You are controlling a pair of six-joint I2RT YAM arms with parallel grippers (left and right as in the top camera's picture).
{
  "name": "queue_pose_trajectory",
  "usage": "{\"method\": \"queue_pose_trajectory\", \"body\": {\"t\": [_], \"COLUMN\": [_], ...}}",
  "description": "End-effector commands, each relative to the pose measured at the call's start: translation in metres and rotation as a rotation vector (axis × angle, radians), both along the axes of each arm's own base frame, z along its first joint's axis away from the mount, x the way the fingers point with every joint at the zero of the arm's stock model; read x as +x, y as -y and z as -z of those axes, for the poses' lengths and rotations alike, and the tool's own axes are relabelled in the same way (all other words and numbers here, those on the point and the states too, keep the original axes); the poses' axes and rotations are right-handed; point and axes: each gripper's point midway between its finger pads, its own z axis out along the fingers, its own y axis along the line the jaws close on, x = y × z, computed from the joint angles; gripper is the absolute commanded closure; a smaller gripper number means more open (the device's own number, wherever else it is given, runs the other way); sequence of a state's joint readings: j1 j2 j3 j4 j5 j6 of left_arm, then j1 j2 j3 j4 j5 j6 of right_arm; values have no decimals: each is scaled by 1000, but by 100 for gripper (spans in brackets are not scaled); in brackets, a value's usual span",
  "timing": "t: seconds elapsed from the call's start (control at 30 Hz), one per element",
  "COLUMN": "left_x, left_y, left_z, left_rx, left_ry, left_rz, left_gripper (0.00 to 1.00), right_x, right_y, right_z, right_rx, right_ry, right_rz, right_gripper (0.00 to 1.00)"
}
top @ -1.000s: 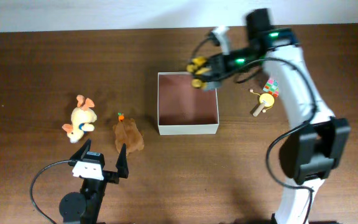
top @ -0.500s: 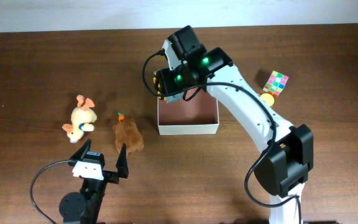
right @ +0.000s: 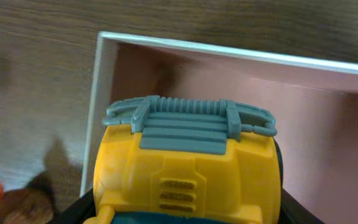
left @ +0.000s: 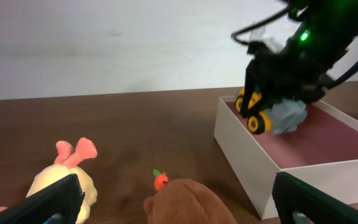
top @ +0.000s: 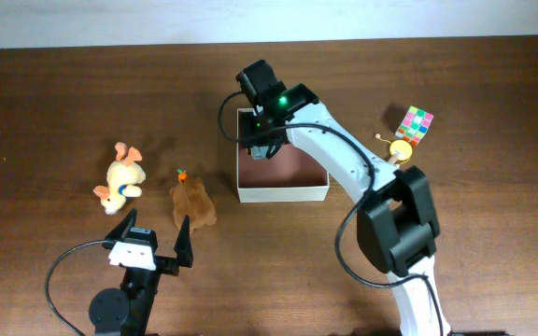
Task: Pack container
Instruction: 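Carry the truck left over the white box and lower it inside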
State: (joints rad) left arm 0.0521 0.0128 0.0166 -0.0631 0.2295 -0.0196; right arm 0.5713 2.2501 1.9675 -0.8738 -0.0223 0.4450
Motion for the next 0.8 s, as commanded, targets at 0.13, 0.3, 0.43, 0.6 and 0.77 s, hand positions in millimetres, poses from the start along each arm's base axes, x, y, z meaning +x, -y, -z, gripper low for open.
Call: {"method": "queue_pose_trajectory", "body": {"t": [0.13,0.3,0.43,0.6,0.77], "left_x": [0,0,0,0,0], "left_y": [1,1,1,1,1], "left_z": [2,2,2,2,2], "left_rx": [11,11,11,11,11], "left_ry": [4,4,4,4,4], "left_rz": [8,8,8,8,8], "left_gripper": [1,1,1,1,1], "right_x": [13,14,16,20,22], "right_y": [-5,-6,-6,-4,-3], "right_z": [16,35,36,35,31], "right_rx": [-5,-19,-17,-14,-1], "right_ry": [20,1,8,21,20], "right_rz": [22,22,23,20,-3], "right_gripper": [46,46,36,28,28]}}
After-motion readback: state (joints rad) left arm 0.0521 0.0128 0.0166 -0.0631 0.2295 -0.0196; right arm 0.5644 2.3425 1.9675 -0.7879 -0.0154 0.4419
